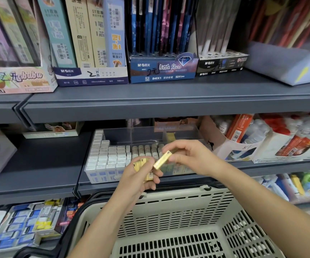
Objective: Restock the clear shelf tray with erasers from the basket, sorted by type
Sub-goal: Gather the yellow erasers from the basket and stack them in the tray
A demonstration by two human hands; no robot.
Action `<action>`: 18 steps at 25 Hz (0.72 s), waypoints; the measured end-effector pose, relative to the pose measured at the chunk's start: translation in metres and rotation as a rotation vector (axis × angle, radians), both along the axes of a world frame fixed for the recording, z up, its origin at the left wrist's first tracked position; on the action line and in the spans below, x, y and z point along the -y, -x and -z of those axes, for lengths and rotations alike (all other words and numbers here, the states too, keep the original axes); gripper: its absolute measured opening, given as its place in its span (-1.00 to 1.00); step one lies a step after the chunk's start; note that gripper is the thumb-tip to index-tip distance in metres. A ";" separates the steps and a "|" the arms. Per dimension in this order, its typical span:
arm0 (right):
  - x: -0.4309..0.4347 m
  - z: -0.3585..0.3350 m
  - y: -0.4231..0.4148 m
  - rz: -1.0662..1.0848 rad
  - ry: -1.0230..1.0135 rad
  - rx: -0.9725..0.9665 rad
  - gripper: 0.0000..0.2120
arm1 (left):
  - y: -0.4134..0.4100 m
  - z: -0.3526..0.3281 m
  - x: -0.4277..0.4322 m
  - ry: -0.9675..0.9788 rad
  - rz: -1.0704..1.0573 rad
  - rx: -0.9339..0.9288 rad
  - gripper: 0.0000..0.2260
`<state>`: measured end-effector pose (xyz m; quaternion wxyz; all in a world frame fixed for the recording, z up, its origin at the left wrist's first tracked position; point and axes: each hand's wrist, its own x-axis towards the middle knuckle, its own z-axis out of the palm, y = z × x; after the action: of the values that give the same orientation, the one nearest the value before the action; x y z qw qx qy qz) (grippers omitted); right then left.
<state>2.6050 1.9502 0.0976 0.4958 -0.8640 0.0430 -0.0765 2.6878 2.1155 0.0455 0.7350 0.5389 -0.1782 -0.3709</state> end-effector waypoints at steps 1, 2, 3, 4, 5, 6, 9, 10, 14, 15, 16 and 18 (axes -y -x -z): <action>0.003 -0.001 -0.001 0.043 -0.024 0.001 -0.78 | 0.000 0.000 0.000 0.001 -0.008 0.006 -0.65; 0.008 -0.001 -0.002 0.115 -0.024 0.008 -0.83 | 0.000 0.001 0.001 0.001 -0.018 0.006 -0.66; 0.017 -0.001 -0.006 0.219 0.028 0.019 -0.88 | 0.000 0.002 0.001 -0.001 -0.029 0.000 -0.70; 0.027 -0.001 -0.012 0.345 0.146 0.024 -0.85 | -0.001 0.003 0.001 -0.006 -0.040 -0.012 -0.75; 0.038 -0.002 -0.019 0.451 0.304 0.011 -0.80 | -0.001 0.004 0.001 -0.013 -0.048 -0.026 -0.78; 0.047 -0.003 -0.027 0.510 0.472 -0.021 -0.75 | -0.001 0.004 0.001 -0.018 -0.051 -0.038 -0.78; 0.066 0.002 -0.051 0.483 0.808 -0.072 -0.74 | -0.001 0.003 0.001 -0.019 -0.044 -0.038 -0.78; 0.069 0.006 -0.057 0.460 0.842 -0.062 -0.76 | -0.001 0.003 0.001 -0.022 -0.045 -0.033 -0.78; 0.073 0.017 -0.074 0.328 0.756 -0.078 -0.78 | -0.002 0.005 0.001 -0.041 -0.043 -0.005 -0.75; 0.073 0.019 -0.077 0.307 0.730 -0.103 -0.77 | -0.002 0.005 0.001 -0.047 -0.039 0.003 -0.74; 0.072 0.020 -0.080 0.303 0.709 -0.126 -0.77 | -0.003 0.005 0.001 -0.053 -0.035 0.011 -0.74; 0.071 0.022 -0.083 0.299 0.698 -0.163 -0.79 | -0.003 0.006 0.001 -0.060 -0.030 0.017 -0.73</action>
<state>2.6879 1.8789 0.0752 0.1501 -0.9682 0.1793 -0.0891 2.6907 2.1141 0.0395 0.7226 0.5664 -0.1652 -0.3603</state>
